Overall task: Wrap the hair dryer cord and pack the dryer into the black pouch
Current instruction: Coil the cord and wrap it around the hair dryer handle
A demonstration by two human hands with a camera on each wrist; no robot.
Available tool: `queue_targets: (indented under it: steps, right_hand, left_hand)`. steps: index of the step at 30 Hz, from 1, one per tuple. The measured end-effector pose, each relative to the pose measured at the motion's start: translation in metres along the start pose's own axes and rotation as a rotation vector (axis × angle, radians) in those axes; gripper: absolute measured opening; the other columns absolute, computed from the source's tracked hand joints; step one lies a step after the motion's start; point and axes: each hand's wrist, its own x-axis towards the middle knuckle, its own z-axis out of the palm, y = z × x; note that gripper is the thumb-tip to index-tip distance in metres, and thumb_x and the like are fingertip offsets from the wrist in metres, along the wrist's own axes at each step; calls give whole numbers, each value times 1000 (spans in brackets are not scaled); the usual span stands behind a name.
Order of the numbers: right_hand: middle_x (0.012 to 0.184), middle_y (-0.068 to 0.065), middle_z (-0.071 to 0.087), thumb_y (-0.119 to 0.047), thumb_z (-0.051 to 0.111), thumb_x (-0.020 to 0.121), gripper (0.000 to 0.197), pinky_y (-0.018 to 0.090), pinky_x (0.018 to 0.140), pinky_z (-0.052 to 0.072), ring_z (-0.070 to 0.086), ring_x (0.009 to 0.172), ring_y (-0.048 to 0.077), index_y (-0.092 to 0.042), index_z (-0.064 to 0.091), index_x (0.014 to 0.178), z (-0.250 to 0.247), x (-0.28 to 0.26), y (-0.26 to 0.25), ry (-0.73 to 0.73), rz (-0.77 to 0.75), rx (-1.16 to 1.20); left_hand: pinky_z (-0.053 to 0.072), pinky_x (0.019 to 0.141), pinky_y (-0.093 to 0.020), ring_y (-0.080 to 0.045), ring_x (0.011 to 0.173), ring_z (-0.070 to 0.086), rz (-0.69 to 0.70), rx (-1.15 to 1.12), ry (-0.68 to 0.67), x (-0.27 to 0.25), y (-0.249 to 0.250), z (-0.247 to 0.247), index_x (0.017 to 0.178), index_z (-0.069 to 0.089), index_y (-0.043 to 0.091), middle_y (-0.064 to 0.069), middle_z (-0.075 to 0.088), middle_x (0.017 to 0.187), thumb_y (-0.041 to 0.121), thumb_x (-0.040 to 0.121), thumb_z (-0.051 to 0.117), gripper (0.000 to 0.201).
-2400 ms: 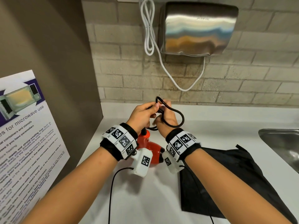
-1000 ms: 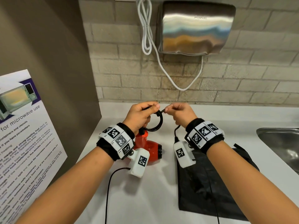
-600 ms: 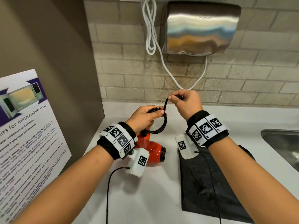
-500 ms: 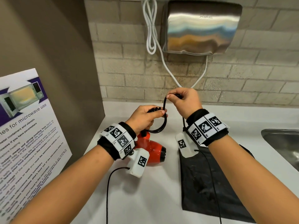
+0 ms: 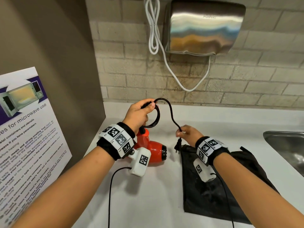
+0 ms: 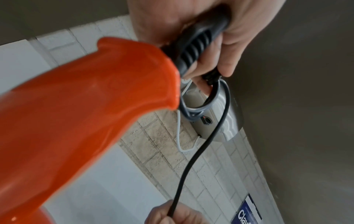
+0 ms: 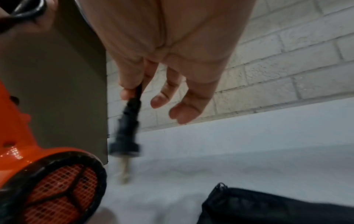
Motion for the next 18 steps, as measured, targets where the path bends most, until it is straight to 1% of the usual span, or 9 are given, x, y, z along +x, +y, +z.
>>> queue_targets:
  steps: [3, 5, 8, 10, 12, 14, 15, 16, 18]
  right_hand:
    - [84, 3, 56, -12, 49, 91, 29, 24, 67, 41, 51, 77, 20, -26, 53, 65, 5, -1, 11, 16, 75, 58]
    - [77, 0, 55, -9, 47, 91, 28, 26, 64, 45, 52, 70, 19, -24, 52, 67, 5, -1, 13, -6, 119, 60]
    - [78, 0, 56, 5, 44, 86, 33, 28, 66, 49, 53, 63, 15, -22, 51, 67, 4, -2, 12, -7, 120, 27]
    - [79, 4, 56, 10, 43, 84, 37, 23, 62, 47, 51, 61, 15, -21, 51, 66, 3, -2, 5, 54, 67, 79]
    - [72, 5, 54, 13, 42, 84, 37, 16, 55, 44, 49, 57, 16, -20, 50, 68, -1, -3, -9, 166, -7, 236]
    - [71, 6, 52, 14, 43, 85, 36, 17, 54, 46, 53, 54, 17, -19, 49, 70, -6, -4, -25, 302, -83, 435]
    - [71, 7, 52, 15, 43, 85, 36, 19, 54, 49, 56, 51, 15, -18, 48, 71, -9, -5, -33, 352, -117, 539]
    - [71, 7, 52, 16, 43, 84, 35, 19, 54, 51, 57, 48, 11, -16, 48, 72, -12, -8, -41, 379, -154, 636]
    - [70, 8, 53, 19, 43, 83, 34, 18, 53, 53, 58, 45, 5, -13, 49, 73, -14, -15, -56, 371, -244, 772]
  left_hand:
    - [20, 34, -12, -1, 32, 21, 3, -19, 24, 0, 0, -2, 109, 60, 14, 4, 50, 70, 11, 92, 51, 19]
    - [20, 34, -12, -1, 32, 22, -6, -30, 37, 1, 1, -2, 109, 60, 14, 5, 51, 71, 12, 92, 51, 20]
    - [21, 33, -12, -1, 31, 22, -2, -24, 22, -1, 1, -2, 109, 60, 15, 4, 51, 70, 11, 92, 51, 20]
    - [21, 33, -12, -1, 32, 22, -7, -22, 21, -1, 1, -2, 109, 60, 16, 5, 51, 70, 12, 91, 52, 19]
    - [21, 33, -12, -1, 31, 22, -19, -24, 20, -1, 1, -2, 109, 60, 15, 5, 53, 72, 14, 92, 51, 19]
    - [20, 33, -12, -1, 32, 22, -29, -22, 27, -1, 0, -2, 113, 60, 11, 6, 53, 72, 16, 93, 50, 23]
    - [20, 33, -12, -1, 32, 23, -33, -24, 37, -1, 0, -2, 114, 59, 11, 7, 53, 73, 17, 93, 50, 24]
    - [20, 34, -13, -1, 33, 23, -36, -29, 48, -1, 0, -1, 115, 59, 10, 7, 53, 74, 17, 93, 50, 25]
    - [20, 35, -14, -2, 36, 26, -42, -47, 68, -1, 1, 0, 115, 59, 11, 7, 54, 78, 18, 93, 50, 25]
